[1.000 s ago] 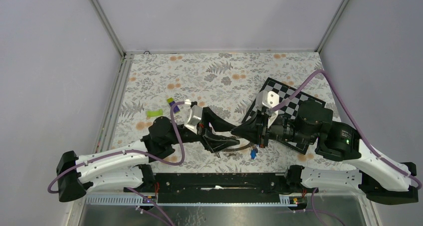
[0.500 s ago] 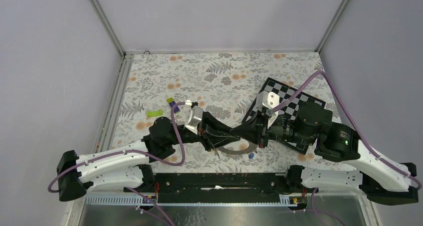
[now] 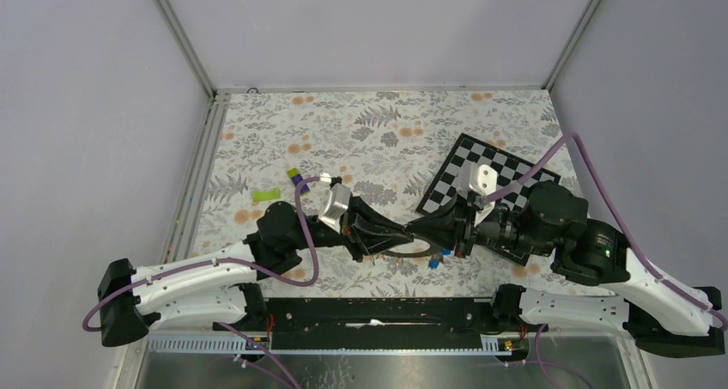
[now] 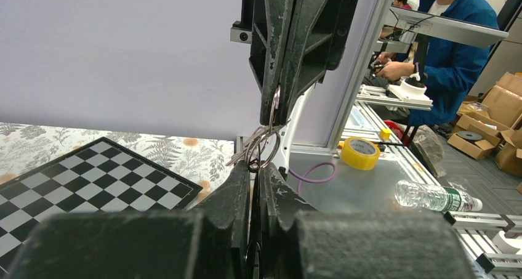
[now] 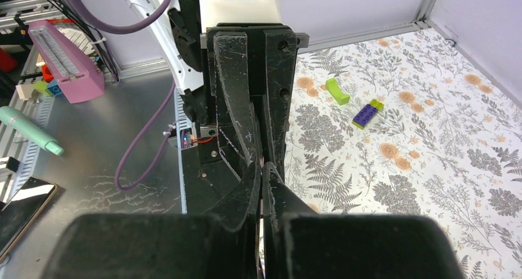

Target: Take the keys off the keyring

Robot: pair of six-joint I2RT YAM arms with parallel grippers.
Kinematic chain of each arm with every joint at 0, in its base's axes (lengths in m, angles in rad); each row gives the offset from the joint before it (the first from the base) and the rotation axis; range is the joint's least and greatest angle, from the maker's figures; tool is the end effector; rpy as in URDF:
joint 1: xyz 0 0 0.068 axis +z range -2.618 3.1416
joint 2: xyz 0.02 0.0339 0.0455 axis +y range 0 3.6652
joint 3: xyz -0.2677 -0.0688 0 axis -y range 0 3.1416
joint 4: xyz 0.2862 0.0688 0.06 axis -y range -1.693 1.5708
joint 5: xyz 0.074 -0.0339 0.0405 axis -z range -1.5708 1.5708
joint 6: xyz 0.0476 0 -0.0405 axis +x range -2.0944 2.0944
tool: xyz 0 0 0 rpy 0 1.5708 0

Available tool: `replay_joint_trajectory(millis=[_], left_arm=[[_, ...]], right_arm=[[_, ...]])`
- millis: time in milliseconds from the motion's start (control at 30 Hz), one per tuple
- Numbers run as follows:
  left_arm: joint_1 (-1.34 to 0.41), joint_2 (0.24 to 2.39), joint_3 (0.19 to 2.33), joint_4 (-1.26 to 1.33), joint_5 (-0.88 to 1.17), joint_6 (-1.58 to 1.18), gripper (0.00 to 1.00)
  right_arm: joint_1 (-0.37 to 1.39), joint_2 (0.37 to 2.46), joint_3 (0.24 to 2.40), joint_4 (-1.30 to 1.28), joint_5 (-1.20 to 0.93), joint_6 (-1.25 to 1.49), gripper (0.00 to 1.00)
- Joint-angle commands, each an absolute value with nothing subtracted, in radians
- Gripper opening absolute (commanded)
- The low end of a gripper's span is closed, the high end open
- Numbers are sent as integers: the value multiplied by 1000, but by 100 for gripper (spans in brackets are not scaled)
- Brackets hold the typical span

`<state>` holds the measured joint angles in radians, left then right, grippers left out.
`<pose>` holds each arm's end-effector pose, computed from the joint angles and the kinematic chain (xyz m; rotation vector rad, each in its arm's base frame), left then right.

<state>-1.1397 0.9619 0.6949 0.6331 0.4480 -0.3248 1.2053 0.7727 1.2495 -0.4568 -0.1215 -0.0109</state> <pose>0.0932 -0.2520 0.3573 0.9304 1.0451 -1.5165 0.0576 0.1667 0.4875 -1.0224 1.2903 1.0253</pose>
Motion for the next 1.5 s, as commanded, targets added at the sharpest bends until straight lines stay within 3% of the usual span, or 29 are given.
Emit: replay_joint_trajectory(millis=[0,267,400,767,1033,1233,1467], left_arm=[[-1138,931,730,714,488,-322,0],[-1138,945,777,653,558,-311,0],[-1138,958,805,611,589,-313,7],[-1138,974,850,515,657,-323,11],[-1138,961,847,493,651,-328,13],[-1138,972,832,491,638,-336,25],[-1138,1001,812,543,633,-362,29]], right_arm=[[1207,729,1233,-418,-106,-57,0],[1207,697,1205,-462,-101,-133,0],[1207,679,1183,-462,-103,-178,0],[1207,677,1177,-507,-91,-357,0],[1206,624,1105,-414,-115,-359,0],[1207,622,1114,-342,-167,-324,0],[1206,663,1161,-342,-232,-302,0]])
